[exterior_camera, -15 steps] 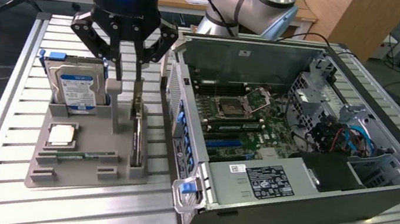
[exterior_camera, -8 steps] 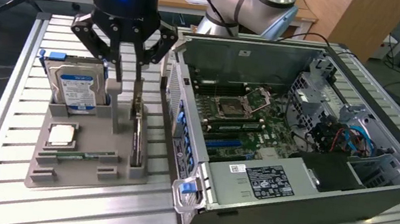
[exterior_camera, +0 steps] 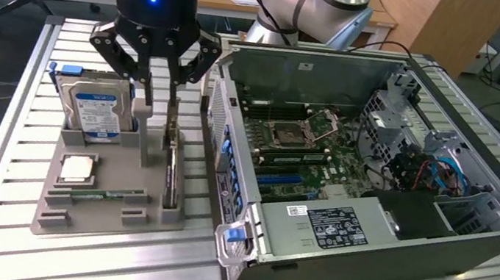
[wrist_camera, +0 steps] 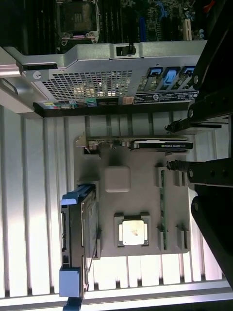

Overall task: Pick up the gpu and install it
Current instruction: 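Pick up the gpu and move the gpu toward the slot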

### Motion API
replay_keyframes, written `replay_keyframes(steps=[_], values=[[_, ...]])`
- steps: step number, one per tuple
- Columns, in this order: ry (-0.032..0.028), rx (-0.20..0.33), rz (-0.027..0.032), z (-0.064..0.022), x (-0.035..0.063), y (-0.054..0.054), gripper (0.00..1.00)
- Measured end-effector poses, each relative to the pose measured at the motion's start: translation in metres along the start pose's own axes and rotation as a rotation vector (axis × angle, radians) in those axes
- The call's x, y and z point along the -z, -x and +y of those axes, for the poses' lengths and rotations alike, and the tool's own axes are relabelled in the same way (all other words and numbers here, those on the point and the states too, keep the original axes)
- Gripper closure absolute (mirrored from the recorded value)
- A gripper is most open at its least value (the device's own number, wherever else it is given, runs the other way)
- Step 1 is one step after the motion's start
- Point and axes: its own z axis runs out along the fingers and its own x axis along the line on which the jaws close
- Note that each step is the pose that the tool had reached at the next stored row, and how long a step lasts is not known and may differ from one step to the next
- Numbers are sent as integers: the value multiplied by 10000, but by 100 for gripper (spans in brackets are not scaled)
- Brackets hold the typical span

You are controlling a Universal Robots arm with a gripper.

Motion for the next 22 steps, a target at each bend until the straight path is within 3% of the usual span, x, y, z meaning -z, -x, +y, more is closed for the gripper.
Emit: replay_keyframes(steps=[22], values=[[0,0,0,-2,-41,-1,64]])
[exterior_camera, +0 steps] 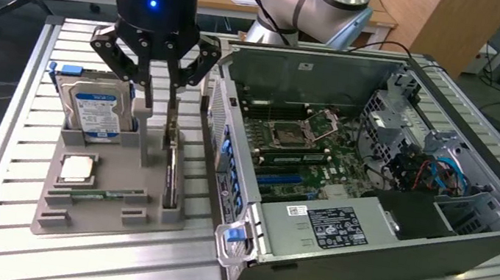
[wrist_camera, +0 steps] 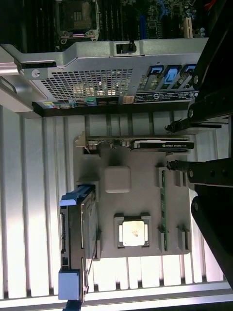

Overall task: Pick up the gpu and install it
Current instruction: 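Pick up the gpu and move the gpu toward the slot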

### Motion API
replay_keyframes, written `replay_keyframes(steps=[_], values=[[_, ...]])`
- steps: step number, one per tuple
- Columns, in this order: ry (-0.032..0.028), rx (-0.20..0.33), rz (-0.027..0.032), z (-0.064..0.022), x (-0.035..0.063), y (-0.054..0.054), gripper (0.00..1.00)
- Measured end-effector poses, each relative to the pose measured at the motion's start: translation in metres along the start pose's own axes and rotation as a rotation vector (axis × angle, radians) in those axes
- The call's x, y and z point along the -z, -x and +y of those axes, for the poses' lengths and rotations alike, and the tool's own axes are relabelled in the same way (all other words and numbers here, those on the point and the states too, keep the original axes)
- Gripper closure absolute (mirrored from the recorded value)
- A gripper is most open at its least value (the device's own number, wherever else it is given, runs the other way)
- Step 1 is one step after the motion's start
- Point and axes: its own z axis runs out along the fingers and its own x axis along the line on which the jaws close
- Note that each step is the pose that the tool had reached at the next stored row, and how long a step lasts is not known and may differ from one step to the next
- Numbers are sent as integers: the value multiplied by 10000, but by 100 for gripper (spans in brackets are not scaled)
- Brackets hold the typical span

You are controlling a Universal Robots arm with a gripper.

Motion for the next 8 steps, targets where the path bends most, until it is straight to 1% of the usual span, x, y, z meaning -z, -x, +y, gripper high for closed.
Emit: replay_keyframes(steps=[4,8], values=[[0,0,-1,-2,-32,-1,64],[0,0,0,-4,-88,-3,64]])
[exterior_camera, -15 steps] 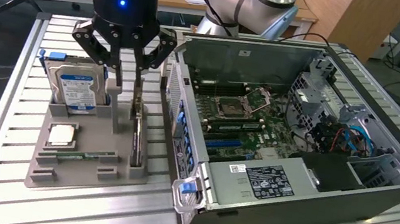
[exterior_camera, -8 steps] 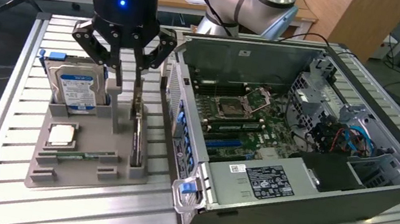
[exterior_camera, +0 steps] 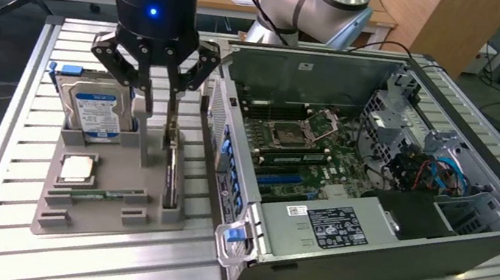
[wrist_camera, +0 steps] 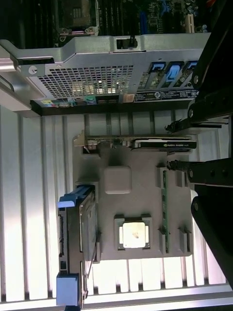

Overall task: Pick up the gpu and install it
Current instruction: 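Pick up the gpu and move the gpu toward the slot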

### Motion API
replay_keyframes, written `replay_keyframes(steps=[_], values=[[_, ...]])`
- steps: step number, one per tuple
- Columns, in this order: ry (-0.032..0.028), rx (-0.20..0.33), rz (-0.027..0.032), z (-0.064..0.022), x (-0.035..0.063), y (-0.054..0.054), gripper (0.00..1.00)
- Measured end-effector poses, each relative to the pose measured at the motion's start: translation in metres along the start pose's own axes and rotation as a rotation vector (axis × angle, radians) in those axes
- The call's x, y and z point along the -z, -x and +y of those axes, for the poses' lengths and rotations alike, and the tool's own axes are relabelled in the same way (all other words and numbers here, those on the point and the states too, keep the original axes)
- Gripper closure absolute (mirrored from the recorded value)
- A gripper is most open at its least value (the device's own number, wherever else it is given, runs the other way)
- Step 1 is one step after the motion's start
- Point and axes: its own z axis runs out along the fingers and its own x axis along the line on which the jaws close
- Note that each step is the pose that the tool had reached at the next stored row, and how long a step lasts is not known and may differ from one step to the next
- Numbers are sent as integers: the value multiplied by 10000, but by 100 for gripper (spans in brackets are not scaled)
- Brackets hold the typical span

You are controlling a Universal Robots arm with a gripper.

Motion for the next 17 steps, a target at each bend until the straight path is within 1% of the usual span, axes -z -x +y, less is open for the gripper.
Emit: replay_keyframes(steps=[2,17], values=[[1,0,-1,-1,-19,-1,64],[-1,0,0,-1,-21,-1,64]])
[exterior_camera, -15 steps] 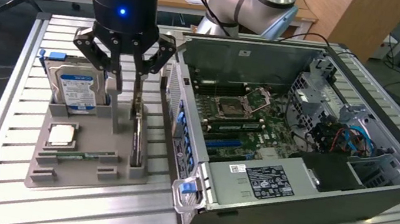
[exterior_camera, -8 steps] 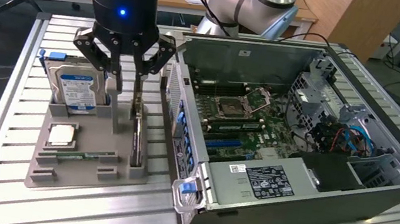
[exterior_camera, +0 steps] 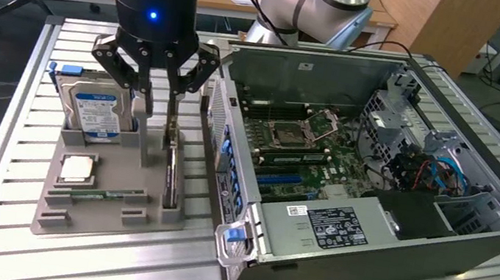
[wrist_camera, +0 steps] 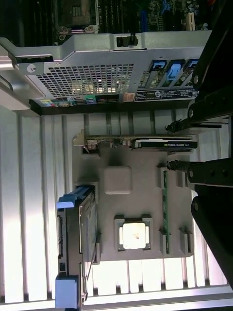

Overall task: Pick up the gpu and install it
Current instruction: 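Pick up the gpu and move the gpu toward the slot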

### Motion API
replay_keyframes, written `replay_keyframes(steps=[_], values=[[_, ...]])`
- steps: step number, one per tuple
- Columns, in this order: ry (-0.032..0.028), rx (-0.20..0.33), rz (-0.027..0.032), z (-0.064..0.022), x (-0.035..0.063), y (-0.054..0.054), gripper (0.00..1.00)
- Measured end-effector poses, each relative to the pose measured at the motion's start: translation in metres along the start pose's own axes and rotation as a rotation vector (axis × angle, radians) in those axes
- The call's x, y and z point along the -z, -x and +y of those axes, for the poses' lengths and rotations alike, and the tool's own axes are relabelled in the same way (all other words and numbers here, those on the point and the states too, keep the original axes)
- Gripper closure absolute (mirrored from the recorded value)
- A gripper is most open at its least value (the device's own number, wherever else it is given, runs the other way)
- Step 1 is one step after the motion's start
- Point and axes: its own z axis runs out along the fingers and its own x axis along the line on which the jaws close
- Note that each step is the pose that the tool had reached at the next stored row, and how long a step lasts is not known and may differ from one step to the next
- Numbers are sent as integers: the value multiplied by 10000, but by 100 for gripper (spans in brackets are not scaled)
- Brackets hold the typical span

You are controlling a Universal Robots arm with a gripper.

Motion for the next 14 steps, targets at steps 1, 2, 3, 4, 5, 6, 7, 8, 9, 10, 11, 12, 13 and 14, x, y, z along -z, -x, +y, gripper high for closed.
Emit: replay_keyframes(steps=[1,2,3,4,5,6,7,8,9,10,11,12,13,14], values=[[3,0,-3,0,-8,0,64],[3,0,-3,-1,-21,-1,64],[1,0,0,-2,-34,-1,64],[0,0,0,-2,-51,-2,64],[0,-1,0,-3,-69,-3,64],[0,0,-1,-4,-87,-3,64],[0,0,0,-5,-104,-4,64],[0,-1,0,-6,-124,-5,64],[1,0,0,-7,-143,-5,64],[1,0,0,-8,-163,-6,64],[1,0,0,-8,-180,-7,64],[1,0,-1,-9,-194,-7,64],[0,0,0,-10,-206,-7,64],[0,-2,0,-9,-215,-7,64]])
